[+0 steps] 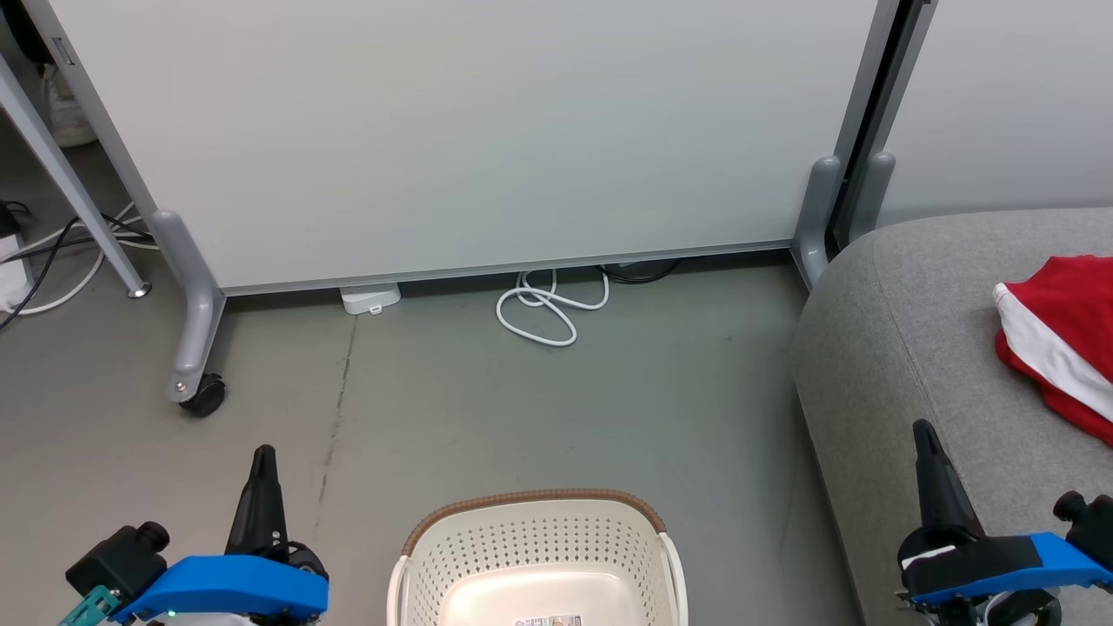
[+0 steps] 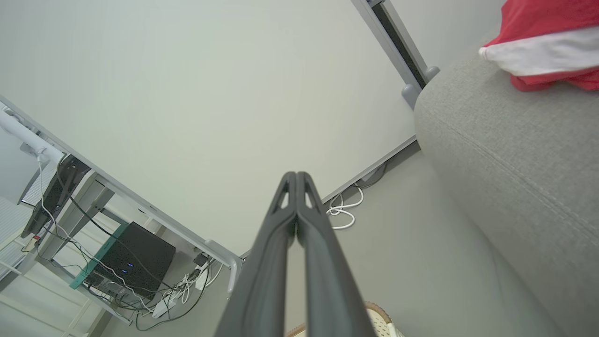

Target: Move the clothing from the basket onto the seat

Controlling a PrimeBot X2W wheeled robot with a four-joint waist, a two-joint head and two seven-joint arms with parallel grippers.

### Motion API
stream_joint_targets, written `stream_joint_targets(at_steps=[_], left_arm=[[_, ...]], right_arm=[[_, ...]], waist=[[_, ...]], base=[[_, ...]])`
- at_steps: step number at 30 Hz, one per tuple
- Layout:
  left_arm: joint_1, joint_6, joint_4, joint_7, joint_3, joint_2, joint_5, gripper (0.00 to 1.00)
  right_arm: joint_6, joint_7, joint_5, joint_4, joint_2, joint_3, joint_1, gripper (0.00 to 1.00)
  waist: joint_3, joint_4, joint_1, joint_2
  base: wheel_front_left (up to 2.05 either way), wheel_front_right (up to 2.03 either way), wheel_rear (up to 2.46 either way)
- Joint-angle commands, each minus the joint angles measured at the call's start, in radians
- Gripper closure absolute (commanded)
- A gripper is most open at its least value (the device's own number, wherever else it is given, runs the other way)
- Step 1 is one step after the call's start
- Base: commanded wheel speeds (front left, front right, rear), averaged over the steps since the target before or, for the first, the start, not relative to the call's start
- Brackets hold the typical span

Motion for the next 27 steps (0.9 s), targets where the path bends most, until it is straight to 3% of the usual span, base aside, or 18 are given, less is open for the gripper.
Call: stream_joint_targets(at_steps=[1, 27], left_arm=[[-0.032, -0.004, -0.014, 0.008, 0.01, 0.001, -0.035, 1.0], [-0.06, -0.018, -0.01, 0.087, 0.051, -0.007, -0.362, 1.0]], right_arm=[[0.0, 0.008, 0.036, -0.01, -0.002, -0.004, -0.029, 1.0], [0.0, 0.089, 0.352, 0.001, -0.003, -0.018, -0.048, 1.0]], waist=[[0.0, 0.0, -0.0001, -0.0001], [0.007, -0.009, -0.0001, -0.0001]], base=[[0.0, 0.0, 0.0], [0.0, 0.0, 0.0]])
